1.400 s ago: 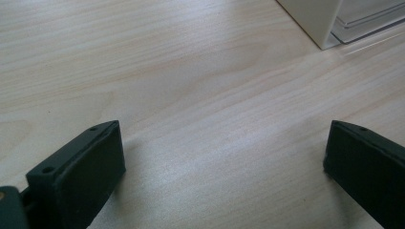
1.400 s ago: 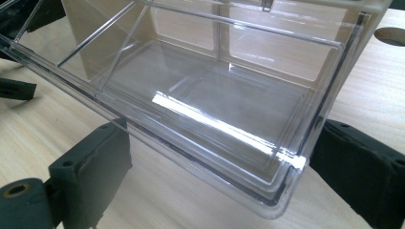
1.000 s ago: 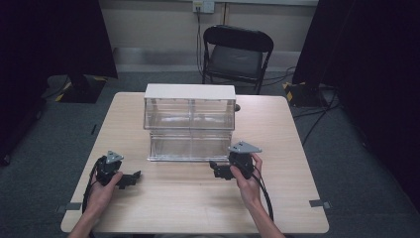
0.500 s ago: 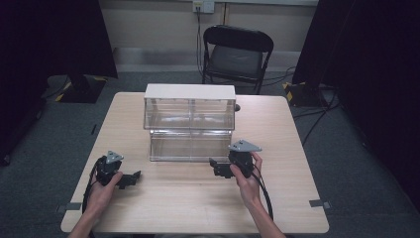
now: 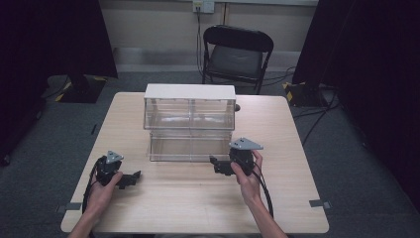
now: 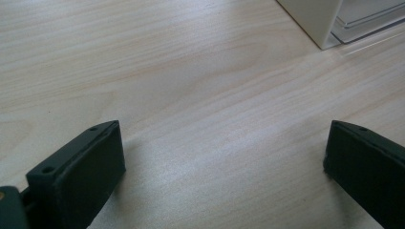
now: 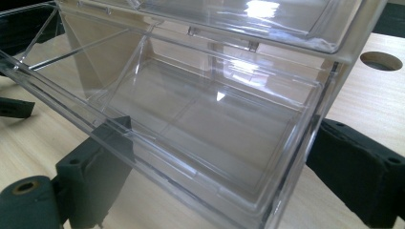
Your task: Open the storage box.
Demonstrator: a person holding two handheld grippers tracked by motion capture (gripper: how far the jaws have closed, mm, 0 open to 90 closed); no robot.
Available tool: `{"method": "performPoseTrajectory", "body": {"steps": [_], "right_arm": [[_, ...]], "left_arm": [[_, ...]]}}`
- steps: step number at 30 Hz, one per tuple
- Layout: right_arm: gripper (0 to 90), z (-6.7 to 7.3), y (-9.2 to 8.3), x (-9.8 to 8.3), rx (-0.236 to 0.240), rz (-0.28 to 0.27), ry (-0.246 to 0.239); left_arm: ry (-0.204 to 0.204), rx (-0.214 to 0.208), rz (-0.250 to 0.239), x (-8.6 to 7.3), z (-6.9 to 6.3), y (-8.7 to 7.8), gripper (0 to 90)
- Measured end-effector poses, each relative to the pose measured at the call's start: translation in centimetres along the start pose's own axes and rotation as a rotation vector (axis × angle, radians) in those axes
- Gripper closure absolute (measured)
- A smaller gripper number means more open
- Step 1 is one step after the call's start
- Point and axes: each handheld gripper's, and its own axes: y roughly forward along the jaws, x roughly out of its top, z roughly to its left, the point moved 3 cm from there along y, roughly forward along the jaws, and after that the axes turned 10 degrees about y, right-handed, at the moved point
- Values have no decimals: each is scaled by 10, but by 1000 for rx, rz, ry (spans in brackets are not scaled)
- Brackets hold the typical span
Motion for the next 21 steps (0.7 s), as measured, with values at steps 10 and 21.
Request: {"method": "performPoseTrajectory", "body": {"steps": [10, 21], "right_arm": [[92, 0, -1, 5, 14, -8, -2], [102, -1, -1, 6, 9, -10, 2]], "left_arm": [[1, 0, 1, 0, 0, 0, 0], [0, 0, 0, 0, 0, 0, 0]]}}
